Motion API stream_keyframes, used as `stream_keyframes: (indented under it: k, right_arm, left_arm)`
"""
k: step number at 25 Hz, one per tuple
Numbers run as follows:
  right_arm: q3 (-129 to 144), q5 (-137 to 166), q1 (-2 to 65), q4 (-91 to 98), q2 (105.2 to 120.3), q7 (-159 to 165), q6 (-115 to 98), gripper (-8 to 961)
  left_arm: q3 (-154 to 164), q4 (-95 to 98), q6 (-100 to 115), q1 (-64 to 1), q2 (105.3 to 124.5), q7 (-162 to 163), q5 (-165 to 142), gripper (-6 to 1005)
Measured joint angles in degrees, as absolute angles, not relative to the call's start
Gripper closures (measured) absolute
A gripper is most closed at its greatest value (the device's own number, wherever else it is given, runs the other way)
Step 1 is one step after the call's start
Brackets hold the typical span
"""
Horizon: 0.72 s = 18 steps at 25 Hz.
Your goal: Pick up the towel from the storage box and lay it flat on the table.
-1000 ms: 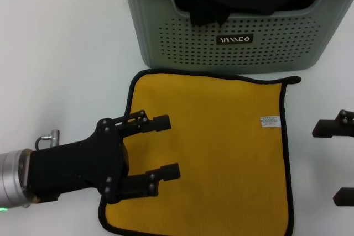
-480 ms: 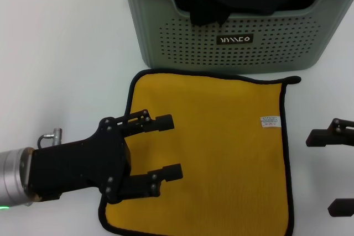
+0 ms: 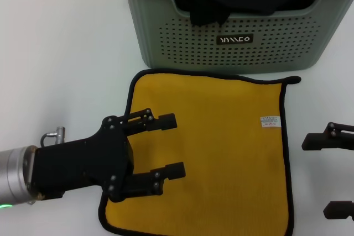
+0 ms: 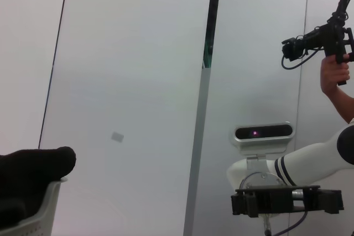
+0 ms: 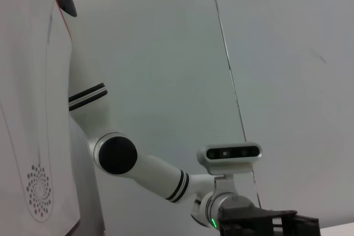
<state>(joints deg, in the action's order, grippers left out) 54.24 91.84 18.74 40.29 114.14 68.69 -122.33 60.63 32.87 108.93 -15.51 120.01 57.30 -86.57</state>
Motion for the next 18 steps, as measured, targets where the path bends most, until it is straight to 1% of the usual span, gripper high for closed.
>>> stream_keyframes:
  k: [18]
  right_arm:
    - [53.78,91.85,18.72,40.16,114.31,68.64,-122.25,94]
  left_arm:
    - [60.53,32.31,108.92,-15.82,120.05,57.05,-86.48,259]
